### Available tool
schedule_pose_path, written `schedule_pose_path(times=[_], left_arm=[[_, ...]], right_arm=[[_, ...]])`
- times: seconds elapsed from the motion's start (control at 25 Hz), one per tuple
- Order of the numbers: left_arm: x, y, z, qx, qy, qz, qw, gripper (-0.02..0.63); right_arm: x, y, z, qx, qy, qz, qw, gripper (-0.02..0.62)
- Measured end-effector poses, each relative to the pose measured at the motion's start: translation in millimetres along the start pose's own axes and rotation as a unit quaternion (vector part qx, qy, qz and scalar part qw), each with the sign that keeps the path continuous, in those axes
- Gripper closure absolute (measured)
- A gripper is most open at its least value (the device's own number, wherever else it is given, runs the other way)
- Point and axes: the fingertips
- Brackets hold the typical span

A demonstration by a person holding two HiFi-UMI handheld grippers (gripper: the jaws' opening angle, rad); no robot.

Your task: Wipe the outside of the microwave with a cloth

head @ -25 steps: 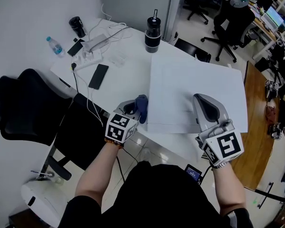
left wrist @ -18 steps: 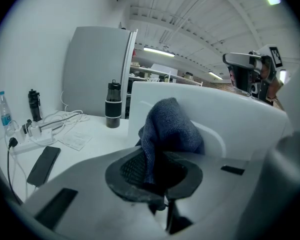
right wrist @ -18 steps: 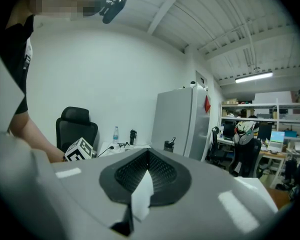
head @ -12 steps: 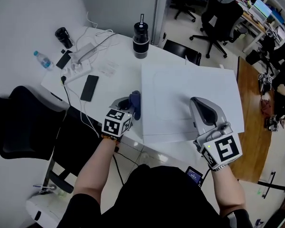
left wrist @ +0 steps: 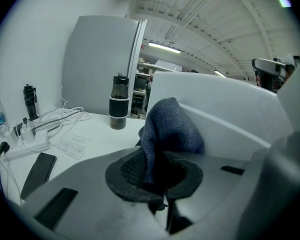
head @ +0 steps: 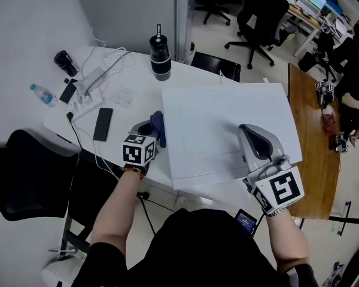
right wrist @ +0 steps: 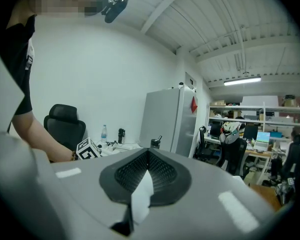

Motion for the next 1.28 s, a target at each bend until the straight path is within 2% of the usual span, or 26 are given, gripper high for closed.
schedule_pose_path(times=[0.36,0.6,1.28], left_arm=[[-8.8,-9.8,14.4,-0.013,0.013,0.000,0.9998,0.565],[-28.3,-3.4,18.9,-0.023,0.019,-0.021,0.9993,0.565],[-62.6,70.3,-0.3,-0.048,0.000,-0.092,0.9946,0.565]], right_arm=[[1.1,6.3,-12.6,0.021,0.000,0.001,1.000,0.594],[1.3,11.2,-16.3,0.028,-0.003,-0.001,1.000,0.594],[-6.2,23.9,7.6,0.007,-0.007,-0.013,1.000,0.594]])
Point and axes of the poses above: the fingertips, and each gripper's own axes: y backward along the fingers, z to its left, x out of its underside, and after that the axes turned 8 degrees about x, right-handed
